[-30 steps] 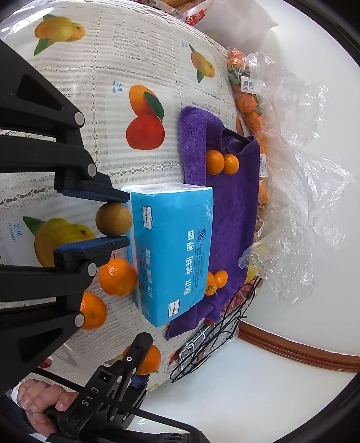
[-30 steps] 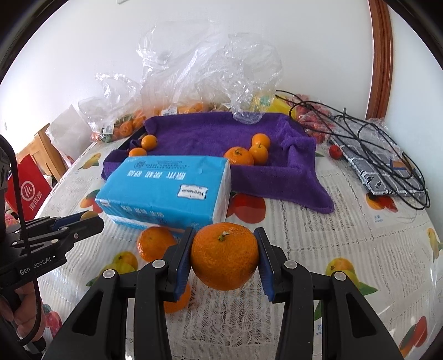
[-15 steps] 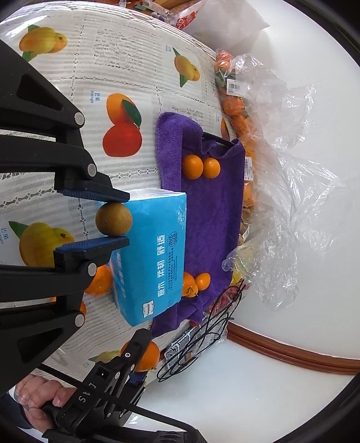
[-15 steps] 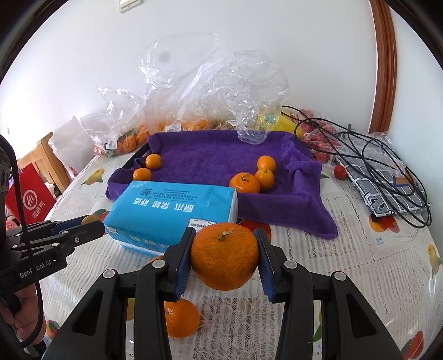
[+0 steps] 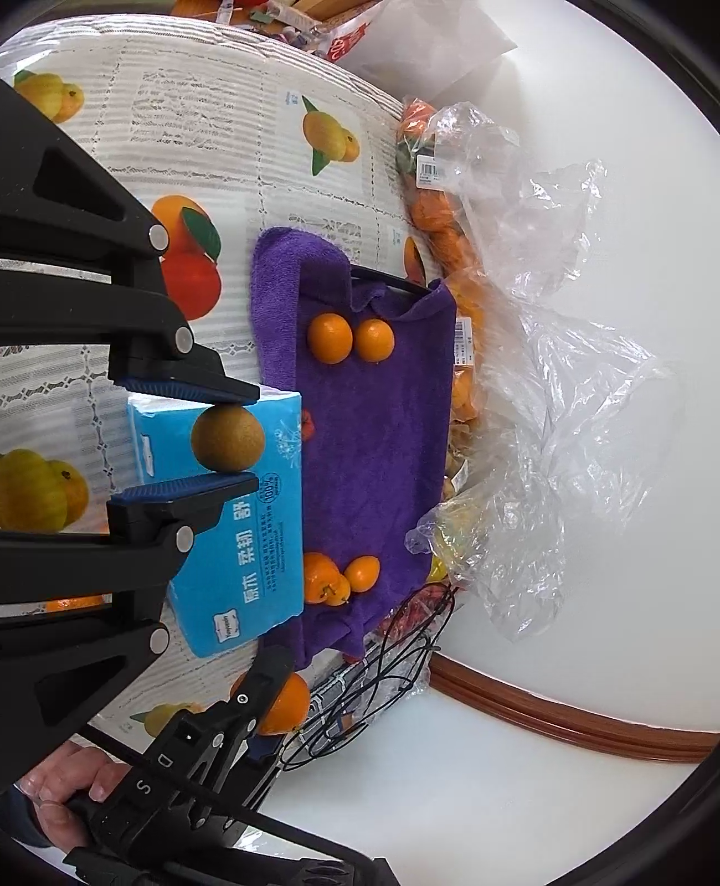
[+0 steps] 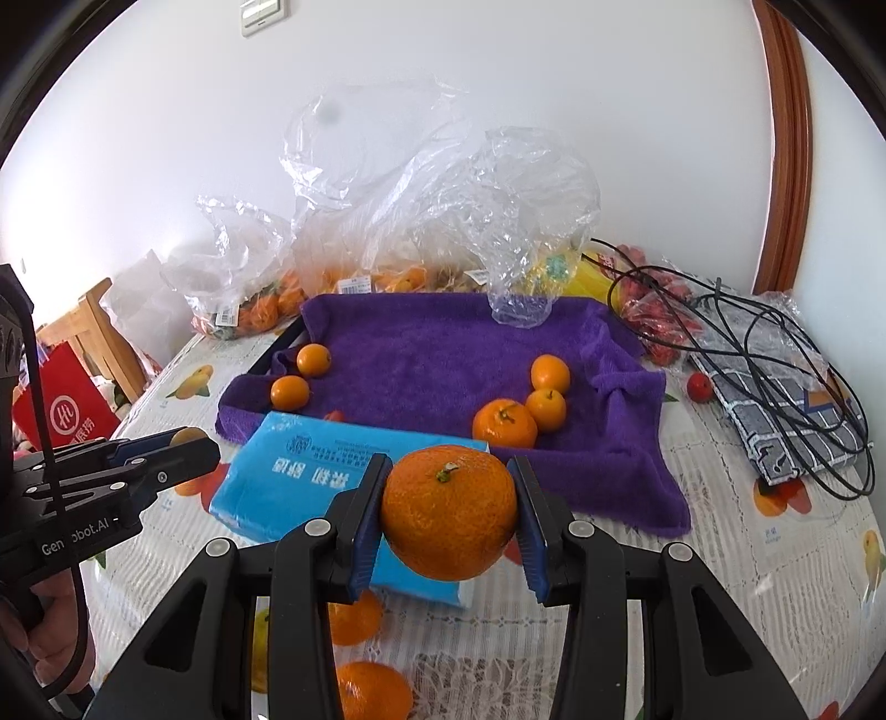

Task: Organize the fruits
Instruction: 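Lower both held fruits onto the purple towel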

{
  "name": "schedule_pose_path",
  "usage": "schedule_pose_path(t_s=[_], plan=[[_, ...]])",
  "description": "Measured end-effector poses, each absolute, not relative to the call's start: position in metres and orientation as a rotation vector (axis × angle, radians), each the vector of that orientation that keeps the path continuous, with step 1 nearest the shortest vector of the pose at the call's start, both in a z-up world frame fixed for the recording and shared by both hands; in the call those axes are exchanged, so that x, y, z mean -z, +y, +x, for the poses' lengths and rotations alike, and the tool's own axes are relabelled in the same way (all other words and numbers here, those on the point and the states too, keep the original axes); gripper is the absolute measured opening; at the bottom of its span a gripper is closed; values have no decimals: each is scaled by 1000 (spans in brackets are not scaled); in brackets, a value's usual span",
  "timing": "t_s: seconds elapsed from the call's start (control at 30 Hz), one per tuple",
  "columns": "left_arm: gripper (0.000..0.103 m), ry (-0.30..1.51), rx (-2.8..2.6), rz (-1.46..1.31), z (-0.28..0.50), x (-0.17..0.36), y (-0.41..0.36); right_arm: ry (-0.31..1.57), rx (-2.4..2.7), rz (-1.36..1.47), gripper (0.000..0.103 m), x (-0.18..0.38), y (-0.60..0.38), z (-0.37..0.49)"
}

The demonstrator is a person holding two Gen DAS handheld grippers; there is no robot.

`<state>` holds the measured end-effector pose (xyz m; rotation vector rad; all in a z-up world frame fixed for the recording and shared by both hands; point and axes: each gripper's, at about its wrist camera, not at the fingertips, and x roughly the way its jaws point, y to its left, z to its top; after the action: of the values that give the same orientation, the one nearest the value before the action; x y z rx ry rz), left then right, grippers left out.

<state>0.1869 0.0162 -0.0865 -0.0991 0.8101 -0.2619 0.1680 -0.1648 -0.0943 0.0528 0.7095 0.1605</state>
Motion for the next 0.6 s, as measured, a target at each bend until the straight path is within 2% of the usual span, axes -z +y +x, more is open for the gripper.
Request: schedule_pose_path(t_s=[0.6], plan=[[24, 827, 195, -114, 241, 91, 23, 694, -146, 73, 42, 90, -176, 224]])
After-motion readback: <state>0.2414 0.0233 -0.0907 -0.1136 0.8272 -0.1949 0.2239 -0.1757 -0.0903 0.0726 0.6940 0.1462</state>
